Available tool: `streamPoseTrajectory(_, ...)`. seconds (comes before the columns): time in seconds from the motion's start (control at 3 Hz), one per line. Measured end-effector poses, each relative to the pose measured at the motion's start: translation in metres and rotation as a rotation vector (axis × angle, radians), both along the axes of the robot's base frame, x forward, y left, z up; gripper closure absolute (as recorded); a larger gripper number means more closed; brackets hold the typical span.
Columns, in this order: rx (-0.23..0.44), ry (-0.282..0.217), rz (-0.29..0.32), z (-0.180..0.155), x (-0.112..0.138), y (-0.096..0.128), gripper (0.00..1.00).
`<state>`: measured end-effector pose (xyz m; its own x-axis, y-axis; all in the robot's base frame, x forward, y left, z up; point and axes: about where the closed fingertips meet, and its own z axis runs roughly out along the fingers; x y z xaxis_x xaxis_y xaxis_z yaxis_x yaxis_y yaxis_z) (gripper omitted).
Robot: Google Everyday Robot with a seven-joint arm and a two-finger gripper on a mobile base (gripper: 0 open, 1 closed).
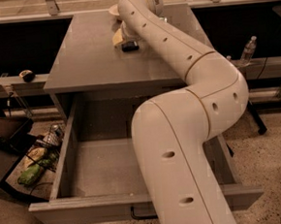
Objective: Place rxbar blueberry into top drawer
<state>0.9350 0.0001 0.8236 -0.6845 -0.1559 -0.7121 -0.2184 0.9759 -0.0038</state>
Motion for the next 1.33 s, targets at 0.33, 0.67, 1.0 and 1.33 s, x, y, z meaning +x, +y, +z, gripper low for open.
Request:
streamPoseTrajectory(0.33,0.0,0.0,0.0,0.009,0.0,0.0,1.0)
streamPoseTrajectory(0.67,-0.001,0.0,0.0,0.016,0.0,0.0,1.0)
streamPoseTrajectory(1.0,-0.033,0.029,0.0,0.019,-0.009,0.009,1.0)
streamPoseTrajectory(1.33,-0.034,0.03,0.0,0.019,-0.009,0.009,1.0)
